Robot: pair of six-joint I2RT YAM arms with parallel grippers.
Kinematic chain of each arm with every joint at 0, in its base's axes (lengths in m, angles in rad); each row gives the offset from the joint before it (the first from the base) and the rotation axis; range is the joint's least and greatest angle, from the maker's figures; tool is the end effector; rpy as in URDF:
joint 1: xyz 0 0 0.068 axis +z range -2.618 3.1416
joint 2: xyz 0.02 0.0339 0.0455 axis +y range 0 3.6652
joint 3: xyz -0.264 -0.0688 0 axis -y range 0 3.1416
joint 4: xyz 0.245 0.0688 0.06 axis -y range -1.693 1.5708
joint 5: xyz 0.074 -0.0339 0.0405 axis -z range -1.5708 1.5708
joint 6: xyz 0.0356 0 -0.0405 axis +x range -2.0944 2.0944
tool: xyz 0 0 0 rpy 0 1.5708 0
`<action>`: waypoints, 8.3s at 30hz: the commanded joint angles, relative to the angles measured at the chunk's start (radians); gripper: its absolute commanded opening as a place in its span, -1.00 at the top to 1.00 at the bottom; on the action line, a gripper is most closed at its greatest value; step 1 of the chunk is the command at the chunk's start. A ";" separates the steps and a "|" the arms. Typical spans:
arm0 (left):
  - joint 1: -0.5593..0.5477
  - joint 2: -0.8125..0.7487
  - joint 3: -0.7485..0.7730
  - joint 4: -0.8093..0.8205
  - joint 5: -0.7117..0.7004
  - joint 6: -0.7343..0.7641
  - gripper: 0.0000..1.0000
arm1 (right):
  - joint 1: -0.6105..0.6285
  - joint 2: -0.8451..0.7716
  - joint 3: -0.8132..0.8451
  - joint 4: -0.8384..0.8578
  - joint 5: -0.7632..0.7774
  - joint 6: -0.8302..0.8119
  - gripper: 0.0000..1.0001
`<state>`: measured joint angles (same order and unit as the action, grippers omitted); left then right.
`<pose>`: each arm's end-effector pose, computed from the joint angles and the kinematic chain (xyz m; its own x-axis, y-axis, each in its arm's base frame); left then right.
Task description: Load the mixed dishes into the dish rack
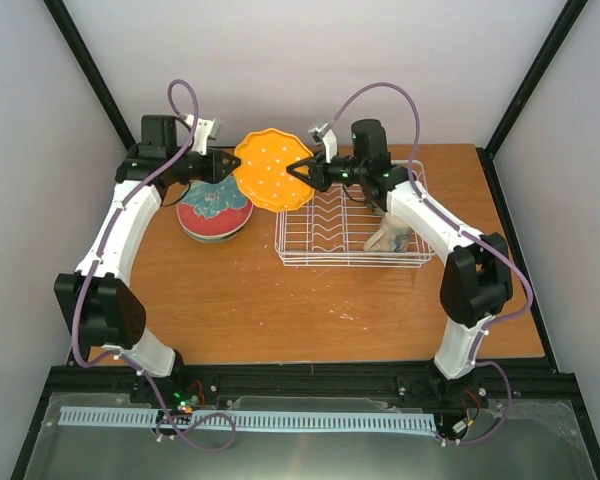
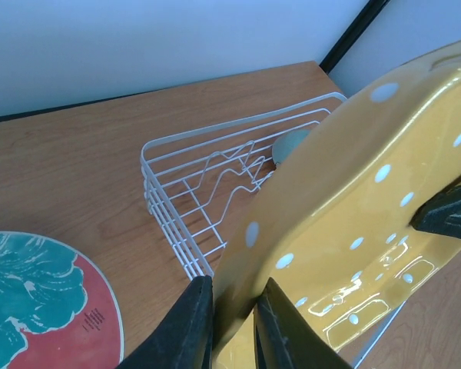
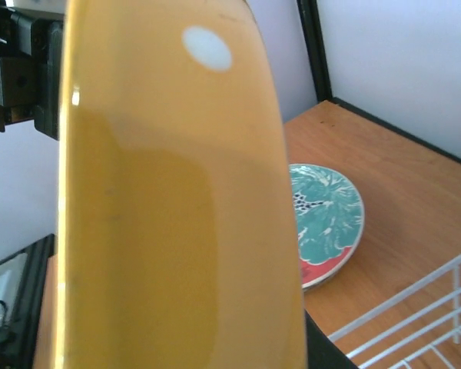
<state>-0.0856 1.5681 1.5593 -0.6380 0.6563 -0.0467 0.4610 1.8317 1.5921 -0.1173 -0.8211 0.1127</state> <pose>0.3432 -0.0513 0.3737 -0.6256 0.0166 -0.7800 0.5243 0.7493 -0.4046 0.3757 0.2157 0.3344 -0.4141 -0.1201 -0.9023 -0.8763 0.3208 0.3595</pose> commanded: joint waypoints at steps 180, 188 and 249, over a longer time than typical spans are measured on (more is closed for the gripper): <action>-0.011 0.310 0.174 0.107 -0.219 0.053 0.16 | -0.168 0.132 -0.142 0.316 0.369 -0.727 -0.49; -0.005 0.272 0.162 0.038 -0.376 0.096 0.14 | -0.170 0.103 -0.151 0.472 0.416 -0.615 -0.54; 0.276 0.579 0.189 -0.196 -0.341 0.079 0.91 | -0.216 -0.380 -0.340 0.233 0.332 0.033 -0.57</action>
<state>0.2115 2.1235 1.7145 -0.8299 0.2890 0.0330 0.2428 1.4673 1.2530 0.1074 -0.4831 0.1467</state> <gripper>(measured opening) 0.076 0.785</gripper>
